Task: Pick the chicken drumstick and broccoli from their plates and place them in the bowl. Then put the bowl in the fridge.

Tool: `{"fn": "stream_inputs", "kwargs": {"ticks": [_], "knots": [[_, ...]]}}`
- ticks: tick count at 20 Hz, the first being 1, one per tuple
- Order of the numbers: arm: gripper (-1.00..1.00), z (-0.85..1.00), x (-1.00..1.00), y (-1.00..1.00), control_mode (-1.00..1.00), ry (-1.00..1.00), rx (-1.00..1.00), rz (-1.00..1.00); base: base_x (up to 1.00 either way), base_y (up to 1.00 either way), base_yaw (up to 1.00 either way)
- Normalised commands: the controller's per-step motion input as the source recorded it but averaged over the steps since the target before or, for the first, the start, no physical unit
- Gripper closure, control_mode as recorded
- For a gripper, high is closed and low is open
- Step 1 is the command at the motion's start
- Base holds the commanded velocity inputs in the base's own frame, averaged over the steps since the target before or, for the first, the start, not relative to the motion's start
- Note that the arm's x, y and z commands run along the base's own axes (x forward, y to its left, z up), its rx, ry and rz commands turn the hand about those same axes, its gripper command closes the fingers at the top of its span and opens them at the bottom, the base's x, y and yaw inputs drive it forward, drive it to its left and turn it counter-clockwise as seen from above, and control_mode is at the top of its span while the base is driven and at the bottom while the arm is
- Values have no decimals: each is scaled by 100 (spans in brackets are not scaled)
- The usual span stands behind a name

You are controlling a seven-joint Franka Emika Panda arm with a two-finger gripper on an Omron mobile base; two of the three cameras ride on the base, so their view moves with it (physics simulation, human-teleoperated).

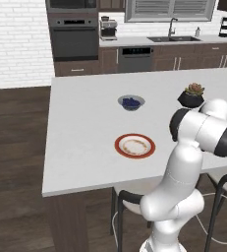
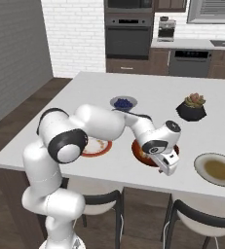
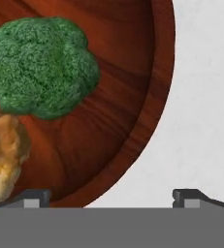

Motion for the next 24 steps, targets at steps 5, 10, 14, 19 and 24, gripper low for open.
{"fn": "stream_inputs", "kwargs": {"ticks": [5, 10, 14, 19, 24], "knots": [[-100, -5, 35, -2, -100, 0, 1, -5, 0, 0, 0], [-100, -15, 19, 0, -100, 0, 1, -8, 0, 0, 0], [-100, -36, 0, 0, -100, 0, 2, -7, 0, 0, 0], [-100, -32, -2, 0, -100, -4, 2, -9, 0, 0, 0], [100, -11, 0, 10, -100, -1, 0, -9, 0, 0, 0]]}}
